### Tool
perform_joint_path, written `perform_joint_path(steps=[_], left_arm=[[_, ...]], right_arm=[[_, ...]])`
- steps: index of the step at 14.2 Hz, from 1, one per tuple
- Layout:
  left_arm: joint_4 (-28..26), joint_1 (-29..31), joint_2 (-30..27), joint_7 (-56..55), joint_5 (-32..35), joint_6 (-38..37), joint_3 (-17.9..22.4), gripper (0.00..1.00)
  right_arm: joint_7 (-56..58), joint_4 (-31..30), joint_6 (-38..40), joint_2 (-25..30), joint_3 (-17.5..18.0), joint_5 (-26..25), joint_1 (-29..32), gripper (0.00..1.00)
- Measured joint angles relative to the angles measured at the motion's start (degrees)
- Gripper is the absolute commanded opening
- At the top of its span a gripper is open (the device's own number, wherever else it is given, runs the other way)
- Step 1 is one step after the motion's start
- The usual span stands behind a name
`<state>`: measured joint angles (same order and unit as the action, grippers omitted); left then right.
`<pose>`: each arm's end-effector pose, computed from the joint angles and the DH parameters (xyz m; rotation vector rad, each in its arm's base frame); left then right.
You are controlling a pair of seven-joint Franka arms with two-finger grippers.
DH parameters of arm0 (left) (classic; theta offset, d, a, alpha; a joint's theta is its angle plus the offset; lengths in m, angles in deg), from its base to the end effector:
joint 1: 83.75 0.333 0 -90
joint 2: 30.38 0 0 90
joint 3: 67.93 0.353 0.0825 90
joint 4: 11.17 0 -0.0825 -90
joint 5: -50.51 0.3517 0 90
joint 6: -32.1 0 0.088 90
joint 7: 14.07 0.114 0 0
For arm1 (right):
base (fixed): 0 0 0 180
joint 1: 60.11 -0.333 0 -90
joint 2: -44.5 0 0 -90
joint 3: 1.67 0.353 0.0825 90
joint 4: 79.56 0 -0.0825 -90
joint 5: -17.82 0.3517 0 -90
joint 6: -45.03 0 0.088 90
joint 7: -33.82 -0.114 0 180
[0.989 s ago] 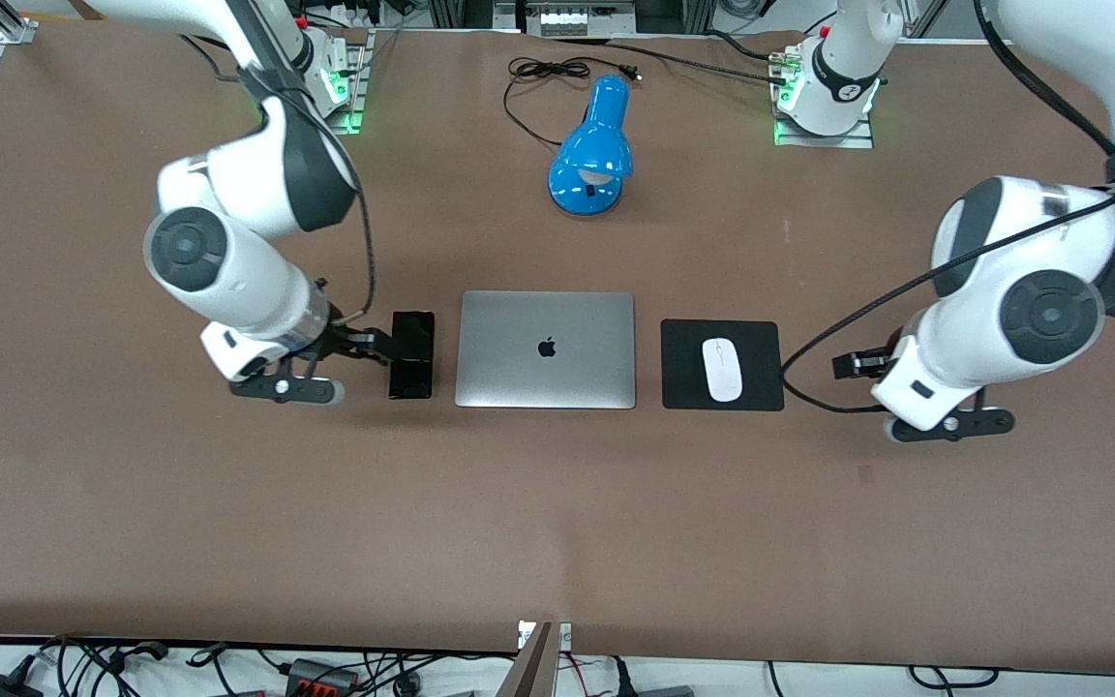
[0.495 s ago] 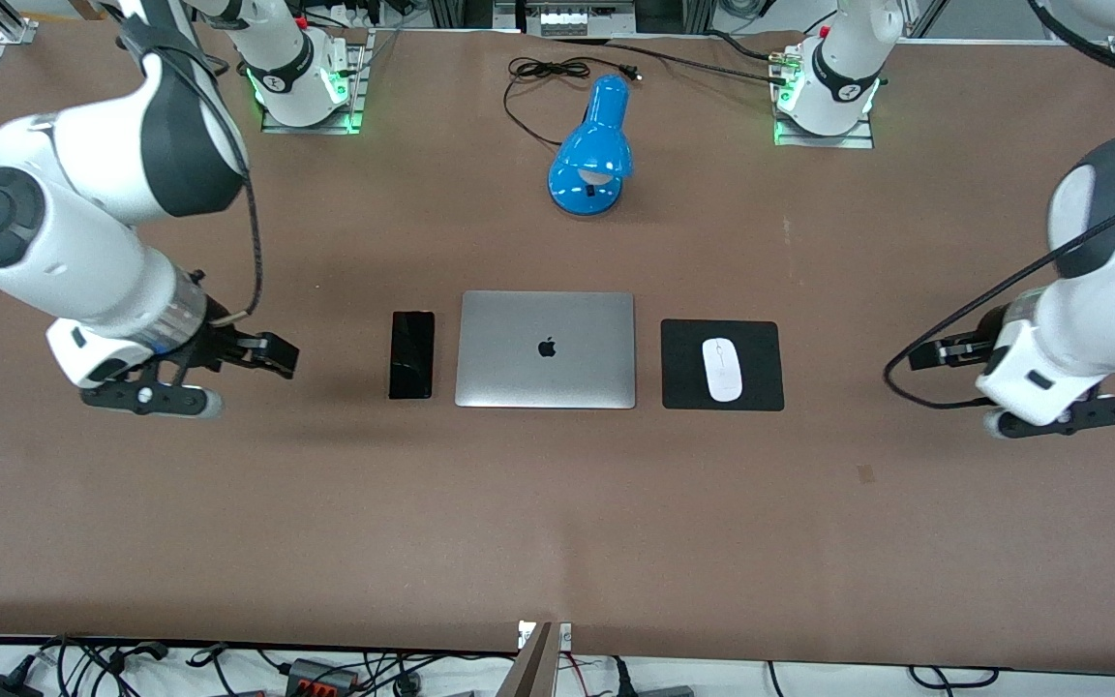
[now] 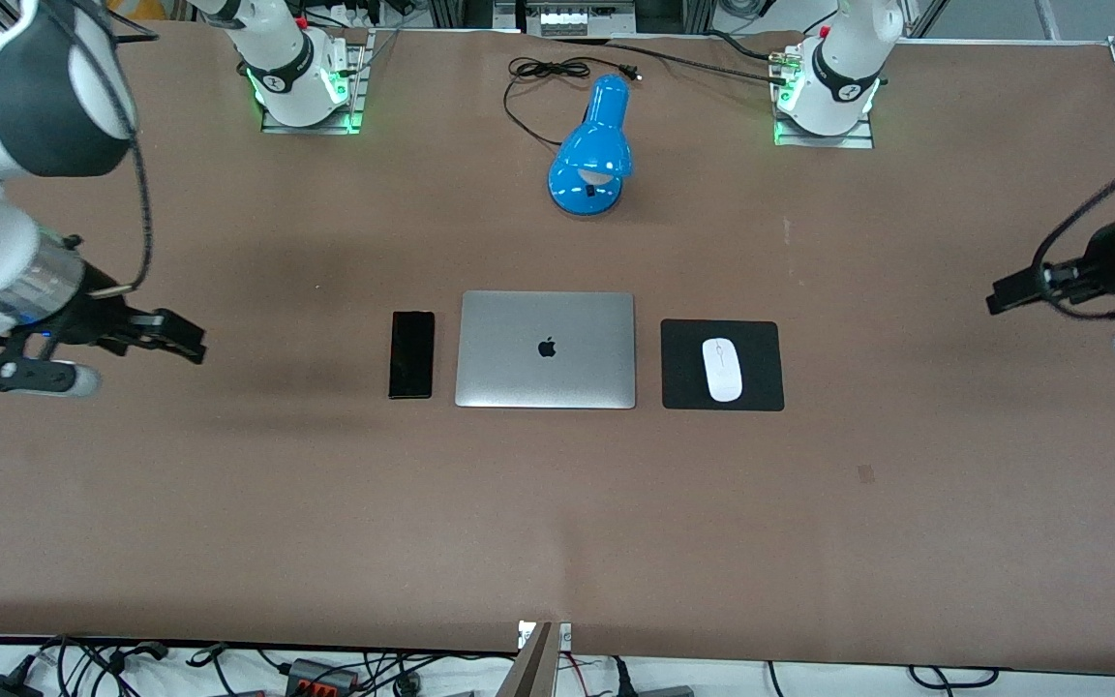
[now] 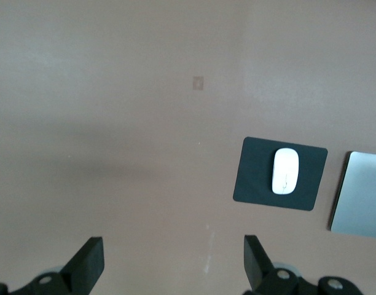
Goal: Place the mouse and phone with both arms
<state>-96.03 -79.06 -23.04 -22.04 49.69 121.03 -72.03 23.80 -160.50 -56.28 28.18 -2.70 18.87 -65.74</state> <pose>0.5627 0.0071 0.6229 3.1118 0.2336 -0.0907 0.6312 0.0542 0.5785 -3.1142 0.1506 -0.1068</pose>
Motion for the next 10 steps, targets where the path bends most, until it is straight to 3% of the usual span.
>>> perform_joint_path(steps=[4, 10], left_arm=[[-5.6, -4.5, -5.1, 0.2, 0.0, 0.0, 1.8, 1.00], [-6.2, -8.3, -6.1, 0.2, 1.6, 0.8, 2.5, 1.00]], right_arm=[[5.0, 0.2, 0.0, 1.4, 1.3, 0.0, 6.1, 1.00], [9.7, 0.4, 3.9, 4.3, 2.3, 0.0, 8.2, 1.00]])
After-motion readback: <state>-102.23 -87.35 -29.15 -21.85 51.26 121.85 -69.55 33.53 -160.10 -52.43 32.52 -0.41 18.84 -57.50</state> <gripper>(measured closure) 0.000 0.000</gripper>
